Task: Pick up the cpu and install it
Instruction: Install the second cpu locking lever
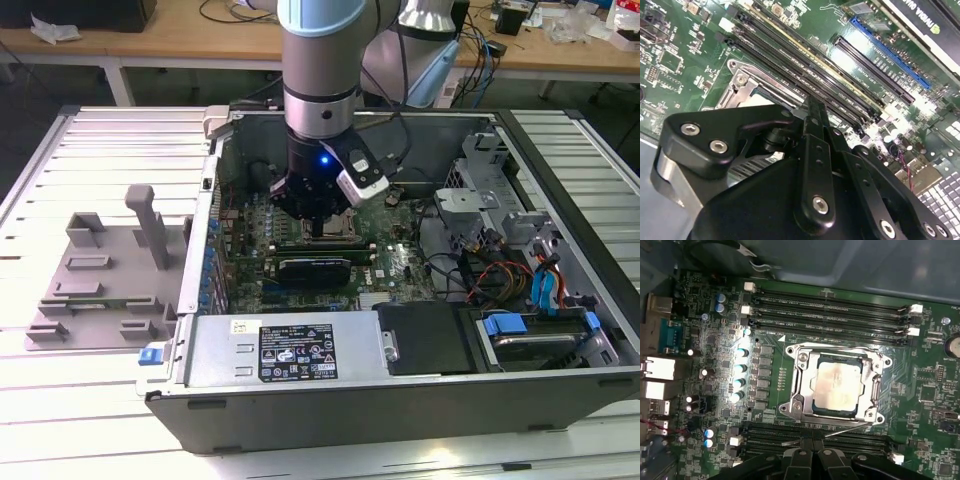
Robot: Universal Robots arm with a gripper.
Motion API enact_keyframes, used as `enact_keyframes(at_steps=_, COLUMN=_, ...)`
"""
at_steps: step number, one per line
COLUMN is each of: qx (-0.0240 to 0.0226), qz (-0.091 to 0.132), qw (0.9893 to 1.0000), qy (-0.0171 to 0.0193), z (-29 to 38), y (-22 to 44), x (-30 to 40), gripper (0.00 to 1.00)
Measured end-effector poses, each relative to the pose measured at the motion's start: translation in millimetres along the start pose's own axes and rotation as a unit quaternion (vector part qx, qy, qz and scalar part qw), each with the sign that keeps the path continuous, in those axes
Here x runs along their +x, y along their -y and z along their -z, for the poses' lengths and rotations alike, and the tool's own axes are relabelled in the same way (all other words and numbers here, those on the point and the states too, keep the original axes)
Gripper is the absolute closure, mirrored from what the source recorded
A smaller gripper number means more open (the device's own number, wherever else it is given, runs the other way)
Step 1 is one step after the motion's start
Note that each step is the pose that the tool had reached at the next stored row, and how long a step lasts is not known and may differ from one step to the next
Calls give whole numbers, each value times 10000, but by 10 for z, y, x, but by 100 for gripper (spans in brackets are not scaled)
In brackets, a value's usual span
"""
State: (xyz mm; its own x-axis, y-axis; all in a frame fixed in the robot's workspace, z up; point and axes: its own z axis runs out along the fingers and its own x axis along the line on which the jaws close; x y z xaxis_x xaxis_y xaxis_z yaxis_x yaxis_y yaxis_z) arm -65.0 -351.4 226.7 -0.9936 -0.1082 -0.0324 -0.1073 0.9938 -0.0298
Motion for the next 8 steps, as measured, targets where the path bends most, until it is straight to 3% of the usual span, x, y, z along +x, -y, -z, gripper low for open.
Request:
enact_keyframes(at_steps=4, qx=0, qz=0, qw=10000, qy=0, z=-92, y=-7, x=45, gripper=89)
enact_keyframes(at_steps=7, qx=1, qz=0, qw=10000, qy=-1, z=-122, y=-13, x=91, gripper=89)
enact_keyframes(at_steps=8, qx=-114, qz=-4, qw=9999, qy=17, z=-123, y=-12, x=92, gripper=89)
